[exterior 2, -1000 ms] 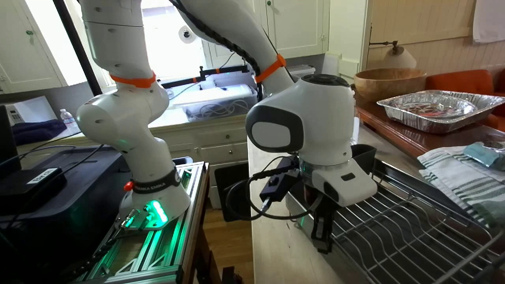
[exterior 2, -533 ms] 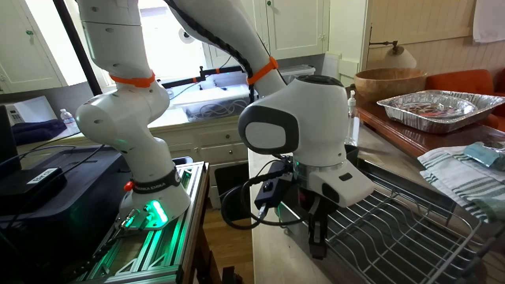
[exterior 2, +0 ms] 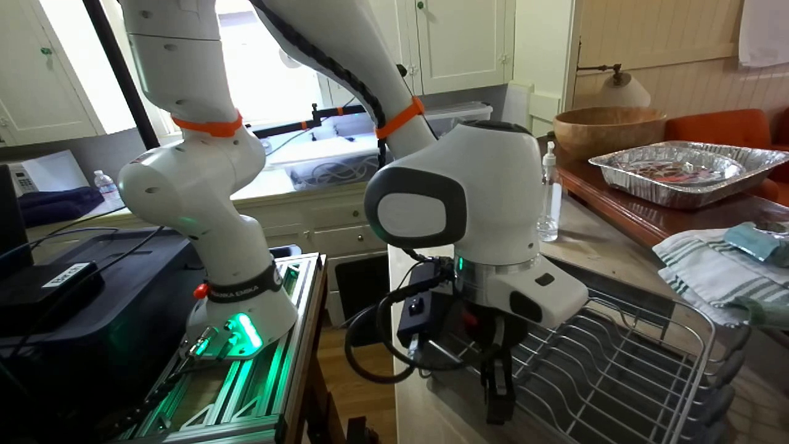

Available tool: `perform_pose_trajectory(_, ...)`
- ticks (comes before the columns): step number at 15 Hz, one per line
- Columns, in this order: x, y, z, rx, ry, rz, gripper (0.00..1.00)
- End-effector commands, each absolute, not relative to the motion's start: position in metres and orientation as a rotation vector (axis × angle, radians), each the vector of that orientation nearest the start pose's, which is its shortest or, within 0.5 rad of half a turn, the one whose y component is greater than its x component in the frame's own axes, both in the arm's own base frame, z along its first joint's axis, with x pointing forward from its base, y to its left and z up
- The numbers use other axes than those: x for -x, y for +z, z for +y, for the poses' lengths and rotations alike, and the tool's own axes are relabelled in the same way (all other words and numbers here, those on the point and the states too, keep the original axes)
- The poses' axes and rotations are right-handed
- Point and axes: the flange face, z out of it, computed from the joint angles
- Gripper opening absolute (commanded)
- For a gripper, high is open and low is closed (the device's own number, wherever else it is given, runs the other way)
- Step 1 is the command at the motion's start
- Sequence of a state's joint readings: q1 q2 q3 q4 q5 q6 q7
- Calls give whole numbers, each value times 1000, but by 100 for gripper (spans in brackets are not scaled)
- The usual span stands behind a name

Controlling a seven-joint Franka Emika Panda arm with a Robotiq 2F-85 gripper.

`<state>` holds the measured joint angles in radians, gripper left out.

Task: Turn the plate rack to the left

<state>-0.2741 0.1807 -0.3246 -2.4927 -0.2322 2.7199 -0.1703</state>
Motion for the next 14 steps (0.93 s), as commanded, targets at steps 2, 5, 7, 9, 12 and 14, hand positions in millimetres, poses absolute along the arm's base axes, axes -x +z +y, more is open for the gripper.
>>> perform_pose_trajectory(2, -388, 234, -266, 3310, -16, 264, 65)
perform_pose_trajectory(5, -386, 251, -263, 3257, -63, 425, 87)
perform_pose_trajectory(7, -384, 263, -265, 3228, -60, 568, 100)
perform_pose_trajectory(9, -382, 272, -267, 3187, -21, 755, 100)
perform_pose_trajectory(12, -381, 276, -268, 3115, 32, 1000, 100)
perform_pose_trajectory(14, -381, 274, -265, 3055, 65, 1158, 100)
